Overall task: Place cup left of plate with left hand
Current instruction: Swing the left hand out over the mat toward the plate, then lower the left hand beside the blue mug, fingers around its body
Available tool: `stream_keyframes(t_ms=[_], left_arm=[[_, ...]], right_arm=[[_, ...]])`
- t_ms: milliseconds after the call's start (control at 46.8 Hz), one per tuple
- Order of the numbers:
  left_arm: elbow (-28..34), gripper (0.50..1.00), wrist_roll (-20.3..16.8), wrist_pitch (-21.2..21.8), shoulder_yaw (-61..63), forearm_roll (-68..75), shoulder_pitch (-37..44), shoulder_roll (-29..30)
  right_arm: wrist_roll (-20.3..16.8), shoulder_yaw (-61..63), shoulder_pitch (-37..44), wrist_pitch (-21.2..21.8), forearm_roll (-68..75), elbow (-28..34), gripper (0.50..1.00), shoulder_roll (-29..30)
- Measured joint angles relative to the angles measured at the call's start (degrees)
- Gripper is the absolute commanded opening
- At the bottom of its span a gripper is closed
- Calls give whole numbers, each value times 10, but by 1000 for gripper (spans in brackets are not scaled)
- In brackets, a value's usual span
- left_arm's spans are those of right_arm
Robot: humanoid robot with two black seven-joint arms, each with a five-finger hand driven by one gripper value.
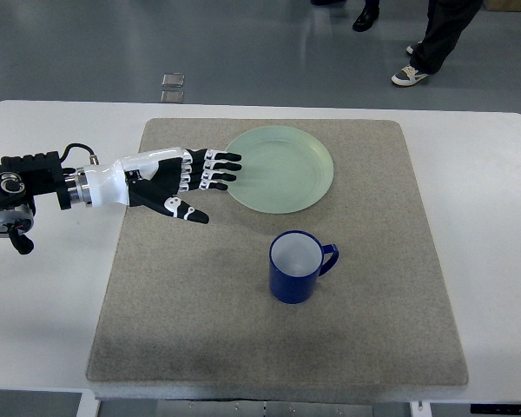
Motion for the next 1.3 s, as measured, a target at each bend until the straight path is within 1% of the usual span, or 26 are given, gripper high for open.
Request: stream_keyframes(t_ms=[235, 470, 791, 1026, 1304], left_arm=[[1, 994, 0, 0, 11, 34, 11, -37], [4, 994, 0, 0, 17, 39, 12, -73], [33, 994, 0, 0, 17, 60, 18, -125], [43, 994, 0, 0, 16, 77, 17, -150], [45, 994, -1, 0, 14, 84, 17, -160]], right_arm=[[0, 0, 0, 0, 0, 0, 932, 0], [0, 0, 0, 0, 0, 0, 932, 0], [0, 0, 0, 0, 0, 0, 932, 0], [0, 0, 0, 0, 0, 0, 932, 0], [0, 0, 0, 0, 0, 0, 932, 0]])
